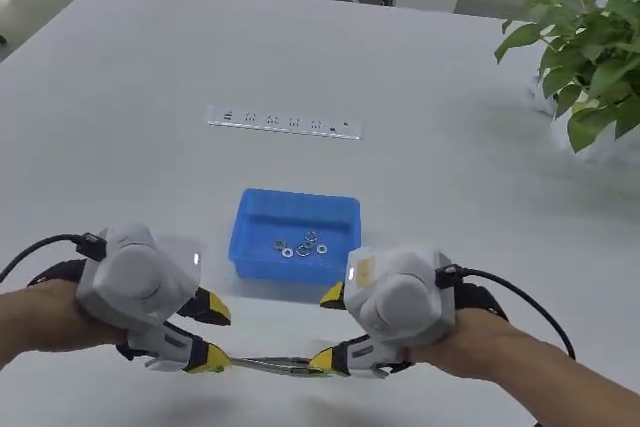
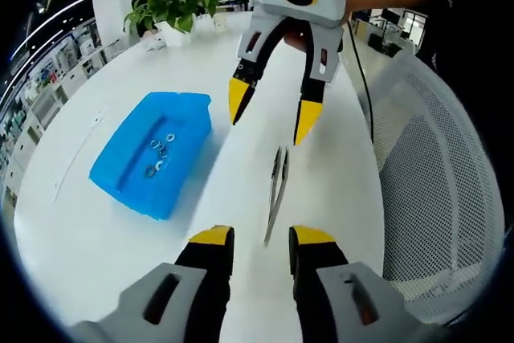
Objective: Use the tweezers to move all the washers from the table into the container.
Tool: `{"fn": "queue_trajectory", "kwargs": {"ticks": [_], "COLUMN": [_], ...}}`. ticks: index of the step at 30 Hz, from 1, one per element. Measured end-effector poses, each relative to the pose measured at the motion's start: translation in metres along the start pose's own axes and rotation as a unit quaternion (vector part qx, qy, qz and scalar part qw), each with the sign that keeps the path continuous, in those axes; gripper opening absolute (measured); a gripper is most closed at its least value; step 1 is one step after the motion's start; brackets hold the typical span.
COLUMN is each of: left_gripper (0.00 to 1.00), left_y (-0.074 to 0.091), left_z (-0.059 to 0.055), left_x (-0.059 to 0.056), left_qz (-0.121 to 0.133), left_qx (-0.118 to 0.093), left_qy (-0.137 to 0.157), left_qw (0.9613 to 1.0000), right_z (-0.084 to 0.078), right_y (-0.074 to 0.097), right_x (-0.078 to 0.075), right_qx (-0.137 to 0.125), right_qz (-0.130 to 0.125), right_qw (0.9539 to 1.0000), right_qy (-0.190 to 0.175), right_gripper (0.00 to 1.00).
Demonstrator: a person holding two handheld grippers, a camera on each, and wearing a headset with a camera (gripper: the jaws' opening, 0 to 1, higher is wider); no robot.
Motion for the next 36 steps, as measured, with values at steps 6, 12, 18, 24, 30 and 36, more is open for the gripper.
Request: {"fn": "queue_trajectory", "kwargs": {"ticks": [6,12,18,24,30,36], "left_gripper": [0.40,0.51,0.65,0.77,0.90,0.99], "left_y": [0.015,0.029,0.038,0.047,0.050,0.052], "left_z": [0.008,0.014,0.021,0.023,0.030,0.033], "left_x": [0.006,0.008,0.008,0.009,0.008,0.009], "left_qz": [0.026,0.051,0.071,0.088,0.092,0.099], "left_qx": [-0.030,-0.052,-0.082,-0.105,-0.120,-0.129], "left_qy": [0.018,0.030,0.051,0.070,0.078,0.084], "left_qw": [0.9991,0.9969,0.9927,0.9881,0.9854,0.9831], "right_z": [-0.001,-0.008,-0.018,-0.023,-0.027,-0.030], "right_y": [0.022,0.041,0.056,0.070,0.077,0.083], "right_x": [-0.011,-0.018,-0.021,-0.019,-0.013,-0.009], "right_qx": [-0.029,-0.052,-0.072,-0.094,-0.111,-0.126], "right_qz": [-0.033,-0.060,-0.079,-0.092,-0.097,-0.102], "right_qw": [0.9984,0.9944,0.9894,0.9834,0.9785,0.9769], "right_qy": [-0.036,-0.071,-0.098,-0.126,-0.144,-0.139], "right_gripper": [0.52,0.63,0.74,0.85,0.94,1.00]}}
Point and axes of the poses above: the centre of the closed fingertips' face, and the gripper's own axes: y roughly backward along the fingers, x roughly to its left, z roughly out of its top, the point moved 1 cm from there along y, roughly backward along the fingers, and after that the axes turned 2 degrees about z, right-handed, at the moved point
